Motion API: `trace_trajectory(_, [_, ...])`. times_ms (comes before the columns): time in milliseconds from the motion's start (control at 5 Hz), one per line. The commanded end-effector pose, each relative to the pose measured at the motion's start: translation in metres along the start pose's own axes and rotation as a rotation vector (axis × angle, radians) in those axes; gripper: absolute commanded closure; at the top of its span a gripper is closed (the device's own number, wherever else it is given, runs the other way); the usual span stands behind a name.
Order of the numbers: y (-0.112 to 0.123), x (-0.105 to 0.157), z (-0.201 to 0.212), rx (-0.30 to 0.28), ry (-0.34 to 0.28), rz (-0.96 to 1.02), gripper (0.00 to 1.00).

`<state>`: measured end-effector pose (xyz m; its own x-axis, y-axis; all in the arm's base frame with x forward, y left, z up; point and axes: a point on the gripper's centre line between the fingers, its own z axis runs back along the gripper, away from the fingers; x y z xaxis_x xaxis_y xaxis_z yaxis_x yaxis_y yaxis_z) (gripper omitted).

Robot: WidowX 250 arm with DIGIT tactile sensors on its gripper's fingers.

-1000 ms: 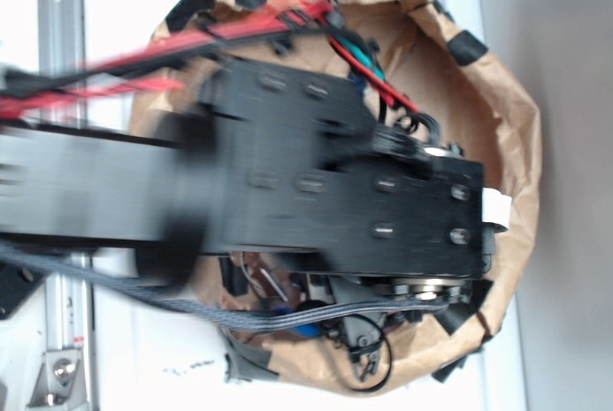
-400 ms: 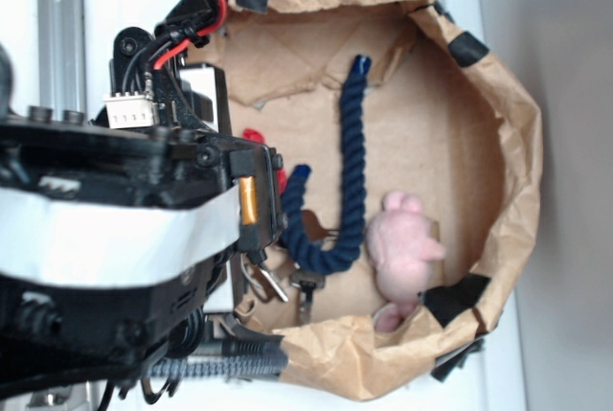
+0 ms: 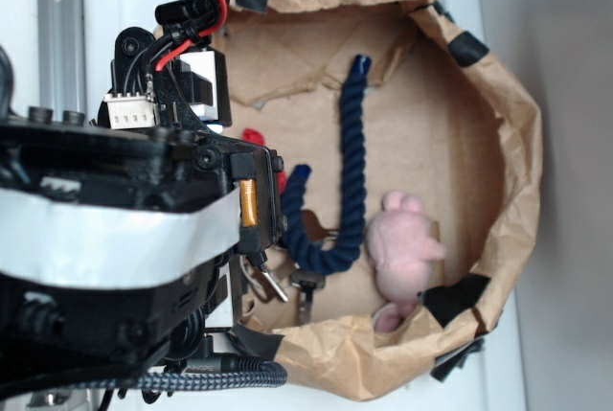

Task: Grab the blue rope.

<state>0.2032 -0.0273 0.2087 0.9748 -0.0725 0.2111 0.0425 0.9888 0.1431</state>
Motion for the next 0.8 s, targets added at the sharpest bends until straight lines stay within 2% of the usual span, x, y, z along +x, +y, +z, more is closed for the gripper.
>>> trace_trajectory(0, [-0.006,0.011,-0.025,-0.022,0.005,0.074,0.00])
trace_trajectory(200, [-0.005,0.020,-0.062,-0.096,0.074,0.122,0.00])
trace_trajectory(400, [-0.013,0.017,-0.081,-0.142,0.102,0.120,0.00])
trace_trajectory(600, [-0.030,0.010,-0.106,-0.119,0.133,0.088,0.00])
